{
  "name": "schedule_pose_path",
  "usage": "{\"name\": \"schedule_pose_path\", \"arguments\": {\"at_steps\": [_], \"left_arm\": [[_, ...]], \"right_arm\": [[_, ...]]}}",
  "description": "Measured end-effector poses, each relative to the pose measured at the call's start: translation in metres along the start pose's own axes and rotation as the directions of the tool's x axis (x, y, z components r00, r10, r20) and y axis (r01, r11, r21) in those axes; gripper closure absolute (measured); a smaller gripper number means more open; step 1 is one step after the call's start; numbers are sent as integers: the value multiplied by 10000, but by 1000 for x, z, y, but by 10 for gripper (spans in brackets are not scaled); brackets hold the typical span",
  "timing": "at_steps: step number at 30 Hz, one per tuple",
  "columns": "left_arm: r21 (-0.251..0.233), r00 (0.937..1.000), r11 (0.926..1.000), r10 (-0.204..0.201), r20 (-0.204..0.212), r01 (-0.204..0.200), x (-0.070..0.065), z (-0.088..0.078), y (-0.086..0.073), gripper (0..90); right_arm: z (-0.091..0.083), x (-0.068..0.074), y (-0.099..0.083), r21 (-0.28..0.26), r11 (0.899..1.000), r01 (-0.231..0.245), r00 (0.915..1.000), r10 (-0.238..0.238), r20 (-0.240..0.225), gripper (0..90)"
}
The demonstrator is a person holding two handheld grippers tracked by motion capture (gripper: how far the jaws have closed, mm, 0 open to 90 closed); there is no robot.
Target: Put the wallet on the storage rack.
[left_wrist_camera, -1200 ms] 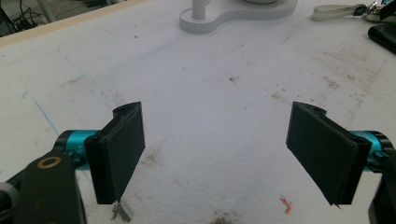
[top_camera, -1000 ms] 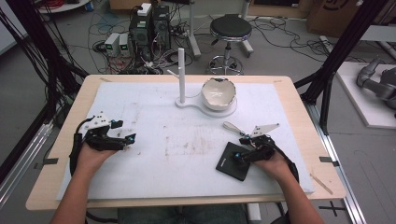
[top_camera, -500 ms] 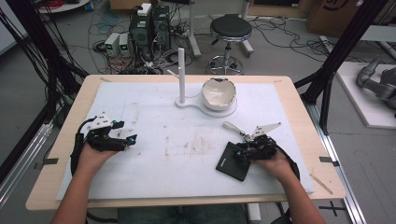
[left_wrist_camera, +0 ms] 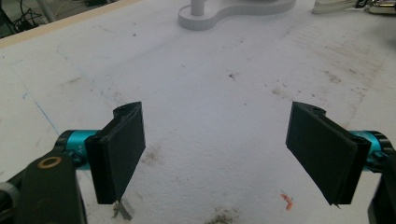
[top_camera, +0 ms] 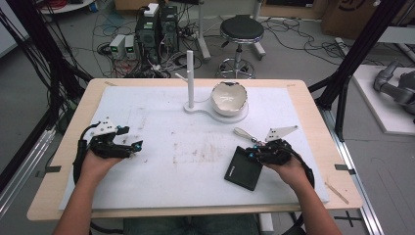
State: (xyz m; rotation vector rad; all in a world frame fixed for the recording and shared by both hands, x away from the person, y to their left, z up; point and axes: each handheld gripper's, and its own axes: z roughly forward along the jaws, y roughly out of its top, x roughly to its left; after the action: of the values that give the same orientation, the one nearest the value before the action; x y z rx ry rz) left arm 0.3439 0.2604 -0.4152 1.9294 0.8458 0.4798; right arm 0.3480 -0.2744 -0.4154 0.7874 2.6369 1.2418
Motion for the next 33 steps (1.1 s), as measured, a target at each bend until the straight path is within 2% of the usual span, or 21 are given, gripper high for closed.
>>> {"name": "schedule_pose_path", "arguments": {"at_steps": [1, 3, 4, 8, 9, 10, 12, 14, 22, 26, 29, 33], "left_arm": [[-24, 10000, 10000, -12, 5, 12, 0, 0, 0, 198], [-18, 10000, 10000, -3, 9, 3, 0, 0, 0, 198], [-17, 10000, 10000, 8, -5, -8, 0, 0, 0, 198], [-115, 10000, 9999, -11, 13, 11, 0, -1, 1, 198], [-115, 10000, 9999, -11, 13, 11, 0, -1, 1, 197], [-106, 10000, 9999, -2, 1, 2, 0, -2, 1, 197], [-117, 10000, 9999, 6, -5, -6, 0, -2, 1, 198], [-118, 10000, 9999, -8, -13, 8, 0, -2, 1, 198], [-155, 10000, 9999, -51, -6, 51, 0, -2, 1, 198], [-162, 10000, 9998, -64, 5, 64, 0, -2, 1, 198], [-195, 10000, 9998, -40, 28, 40, 0, -2, 1, 198], [-176, 10000, 9998, -27, 48, 28, 0, -2, 1, 198]], "right_arm": [[-1, 2, 4, -112, 9998, 188, 9998, -188, 29, 833], [-3, 5, 7, -178, 9996, 234, 9997, -233, 84, 835], [-5, 10, 15, -428, 9976, 539, 9984, -532, 178, 837], [-11, 20, 30, -729, 9920, 1031, 9938, -997, 488, 839], [-11, 20, 30, -729, 9920, 1031, 9938, -997, 488, 839], [-14, 25, 37, -914, 9880, 1247, 9904, -1184, 717, 840], [-15, 26, 39, -987, 9867, 1295, 9893, -1219, 798, 840], [-20, 27, 43, -1210, 9827, 1405, 9855, -1271, 1124, 840], [-29, 21, 52, -1564, 9781, 1377, 9814, -1133, 1553, 841], [-32, 20, 64, -1629, 9750, 1514, 9772, -1228, 1732, 841], [-35, 18, 81, -1559, 9713, 1794, 9689, -1470, 1991, 840], [-37, 13, 95, -1673, 9694, 1796, 9682, -1441, 2047, 840]]}}
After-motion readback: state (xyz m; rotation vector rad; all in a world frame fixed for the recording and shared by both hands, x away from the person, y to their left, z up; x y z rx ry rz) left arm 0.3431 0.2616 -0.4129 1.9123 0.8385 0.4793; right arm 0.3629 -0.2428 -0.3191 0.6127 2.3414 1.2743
